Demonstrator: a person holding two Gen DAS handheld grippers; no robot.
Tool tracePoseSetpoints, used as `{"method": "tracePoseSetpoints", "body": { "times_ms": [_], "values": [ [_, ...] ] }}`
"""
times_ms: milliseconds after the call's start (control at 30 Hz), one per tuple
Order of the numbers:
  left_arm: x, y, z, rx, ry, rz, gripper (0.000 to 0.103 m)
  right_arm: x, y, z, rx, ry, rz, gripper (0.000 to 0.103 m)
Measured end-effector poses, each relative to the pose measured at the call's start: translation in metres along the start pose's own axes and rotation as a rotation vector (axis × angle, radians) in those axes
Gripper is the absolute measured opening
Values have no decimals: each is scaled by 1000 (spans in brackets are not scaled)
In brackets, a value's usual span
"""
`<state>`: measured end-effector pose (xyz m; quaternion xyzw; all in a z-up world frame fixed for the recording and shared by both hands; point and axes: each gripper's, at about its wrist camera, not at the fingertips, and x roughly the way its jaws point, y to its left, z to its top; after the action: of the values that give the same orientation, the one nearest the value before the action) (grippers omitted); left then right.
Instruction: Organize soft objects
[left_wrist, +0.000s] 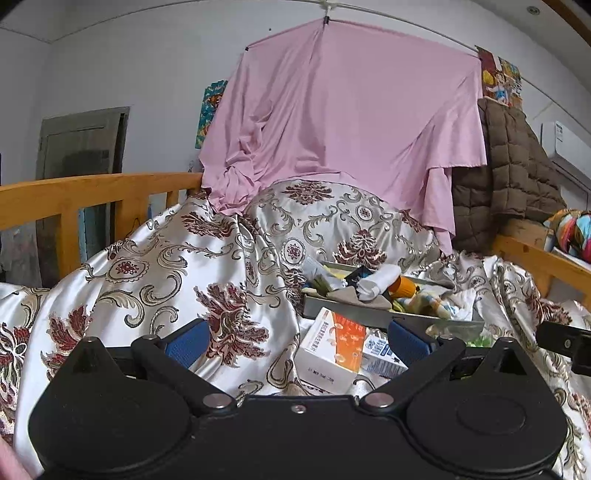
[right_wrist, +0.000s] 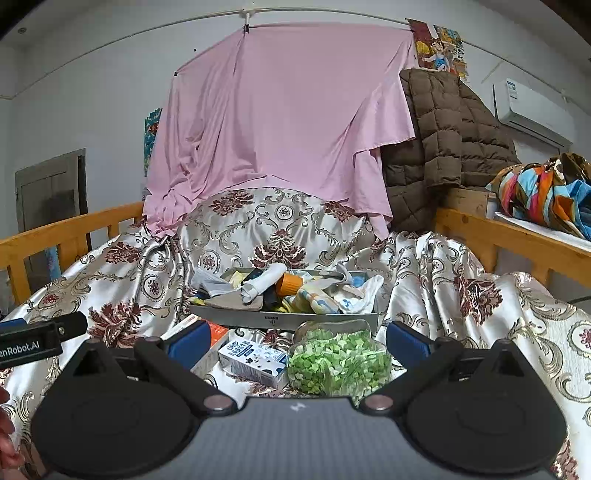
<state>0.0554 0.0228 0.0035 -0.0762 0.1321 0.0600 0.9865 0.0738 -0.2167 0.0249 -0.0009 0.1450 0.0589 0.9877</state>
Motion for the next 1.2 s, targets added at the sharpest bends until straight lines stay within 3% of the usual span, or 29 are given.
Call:
{"method": "tracePoseSetpoints", "body": {
  "times_ms": [700, 1200],
  "values": [
    [-8, -9, -19, -21, 64, -17, 102, -6, 0, -23, 33, 41, -21, 103],
    [-10, -14, -24, -2, 76, 24, 102, -6, 0, -29, 42, 69, -27, 103]
  ]
}}
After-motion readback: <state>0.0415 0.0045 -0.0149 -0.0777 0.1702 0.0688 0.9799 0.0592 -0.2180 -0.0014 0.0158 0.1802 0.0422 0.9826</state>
